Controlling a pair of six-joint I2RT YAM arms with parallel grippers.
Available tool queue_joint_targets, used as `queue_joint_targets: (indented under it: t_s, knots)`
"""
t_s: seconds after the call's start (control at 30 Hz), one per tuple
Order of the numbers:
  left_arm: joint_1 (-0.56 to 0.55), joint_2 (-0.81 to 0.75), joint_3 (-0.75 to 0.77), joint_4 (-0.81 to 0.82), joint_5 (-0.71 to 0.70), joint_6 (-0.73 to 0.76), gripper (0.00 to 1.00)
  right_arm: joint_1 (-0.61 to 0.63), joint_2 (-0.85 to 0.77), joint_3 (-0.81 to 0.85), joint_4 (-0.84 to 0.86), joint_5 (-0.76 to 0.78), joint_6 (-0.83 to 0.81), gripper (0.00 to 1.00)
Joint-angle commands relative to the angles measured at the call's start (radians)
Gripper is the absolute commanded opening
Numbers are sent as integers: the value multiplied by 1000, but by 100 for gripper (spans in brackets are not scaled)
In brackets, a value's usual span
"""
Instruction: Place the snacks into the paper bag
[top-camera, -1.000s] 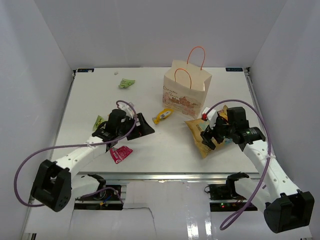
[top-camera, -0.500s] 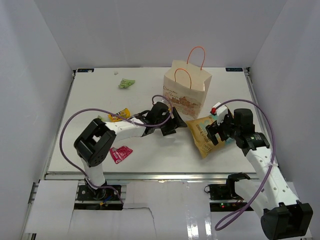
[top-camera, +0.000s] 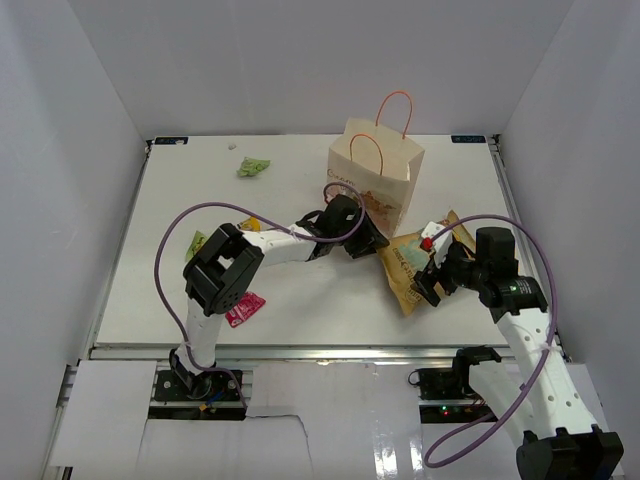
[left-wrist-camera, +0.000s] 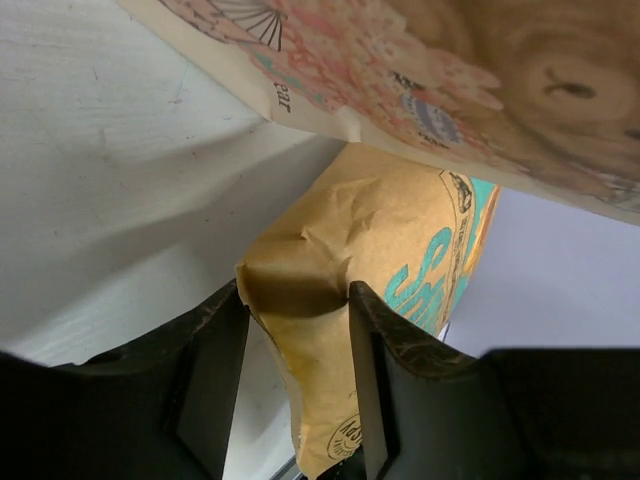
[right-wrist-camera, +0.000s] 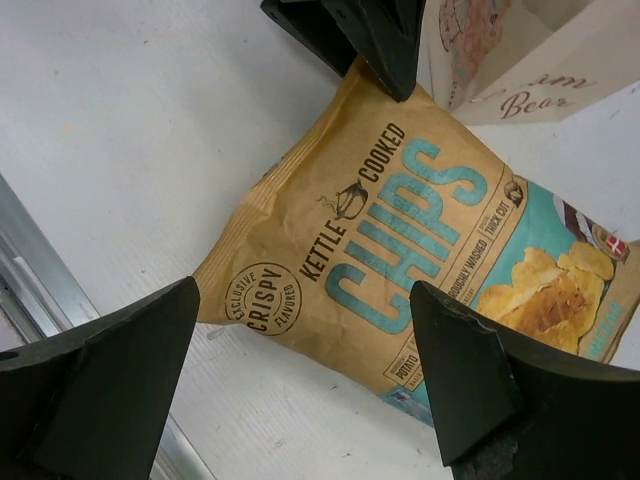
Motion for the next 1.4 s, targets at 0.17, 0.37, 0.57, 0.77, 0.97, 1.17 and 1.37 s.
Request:
queue_joint_targets:
  t_s: [0.17,0.37,0.57,0.77,0.97,1.17,1.37]
  knots:
    - [-17,-24,13,14,54,-13,17,5,-71,-44,20,-63,-137,96]
    - [-32,-125,-59,54,87,-28,2,42,-68,-44,28,42,-121,93]
    - [-34,-306,-141,15,116,73,0,43,-90,21,127,66,-29,98]
    - [-34,-534,-197,-186,78,323,0,43,-29,178,140,-58,91,90]
    - [-32,-722,-207,-375,-27,745,0,43,25,238,13,-423,-80,90]
    - [-34,-904,-190,-412,-30,1160,0,46,134,310,-90,-656,-203,90]
    - [-34,-970,-172,-450,86,1368,0,150,235,373,107,-624,-12,90]
